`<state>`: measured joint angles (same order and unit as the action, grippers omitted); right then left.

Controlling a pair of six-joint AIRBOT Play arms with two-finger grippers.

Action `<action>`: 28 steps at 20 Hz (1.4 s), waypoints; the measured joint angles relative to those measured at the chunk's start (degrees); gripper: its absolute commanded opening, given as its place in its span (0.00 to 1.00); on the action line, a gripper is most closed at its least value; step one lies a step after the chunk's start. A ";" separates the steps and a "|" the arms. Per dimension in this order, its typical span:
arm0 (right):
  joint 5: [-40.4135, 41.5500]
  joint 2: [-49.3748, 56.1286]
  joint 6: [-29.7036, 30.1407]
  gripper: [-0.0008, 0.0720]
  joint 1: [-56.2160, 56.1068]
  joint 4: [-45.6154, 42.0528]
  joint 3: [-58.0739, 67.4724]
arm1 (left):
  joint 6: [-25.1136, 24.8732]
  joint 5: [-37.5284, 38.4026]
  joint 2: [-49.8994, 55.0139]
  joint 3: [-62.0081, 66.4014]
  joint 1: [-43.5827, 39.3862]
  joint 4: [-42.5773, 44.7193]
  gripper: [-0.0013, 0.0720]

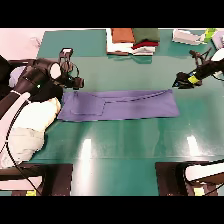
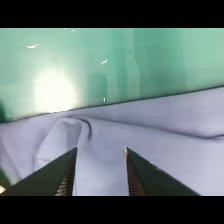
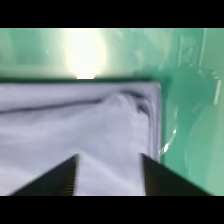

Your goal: Fold the shirts.

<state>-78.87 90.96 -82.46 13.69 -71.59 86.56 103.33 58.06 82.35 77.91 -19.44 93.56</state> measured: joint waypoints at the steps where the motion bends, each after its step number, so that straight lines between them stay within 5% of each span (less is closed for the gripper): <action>1: -0.48 -0.70 0.15 0.72 1.29 0.09 -1.51 | -0.13 1.14 0.04 0.70 -0.09 -0.26 0.50; 3: -0.48 -1.97 0.52 0.72 3.48 0.44 -5.64 | -0.17 2.75 0.09 1.57 -0.11 -1.68 0.50; 4: -0.02 -2.36 0.61 0.72 4.13 0.68 -8.00 | -0.20 3.23 0.11 1.84 -0.13 -2.71 0.21; 5: 0.79 -2.60 0.70 0.72 4.55 0.87 -10.16 | -0.24 3.54 0.15 2.01 -0.13 -3.80 0.06; 12: 7.80 -2.82 0.94 0.70 2.25 1.62 -19.65 | -2.75 3.48 0.15 2.43 -0.15 -11.63 0.05; 14: 8.72 -2.19 0.94 0.46 0.98 1.66 -20.28 | -2.99 3.45 0.15 2.45 -0.15 -12.68 0.05; 16: 9.27 -1.64 0.94 0.05 -0.15 1.81 -20.72 | -3.17 3.45 0.15 2.45 -0.15 -13.44 0.05; 28: 1.70 -15.89 0.13 0.03 -4.90 1.42 -12.26 | -6.97 -8.15 11.28 6.60 -12.44 -22.49 0.05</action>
<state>-77.17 75.07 -82.32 8.80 -70.17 74.30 96.36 49.91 93.62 84.51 -31.88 71.07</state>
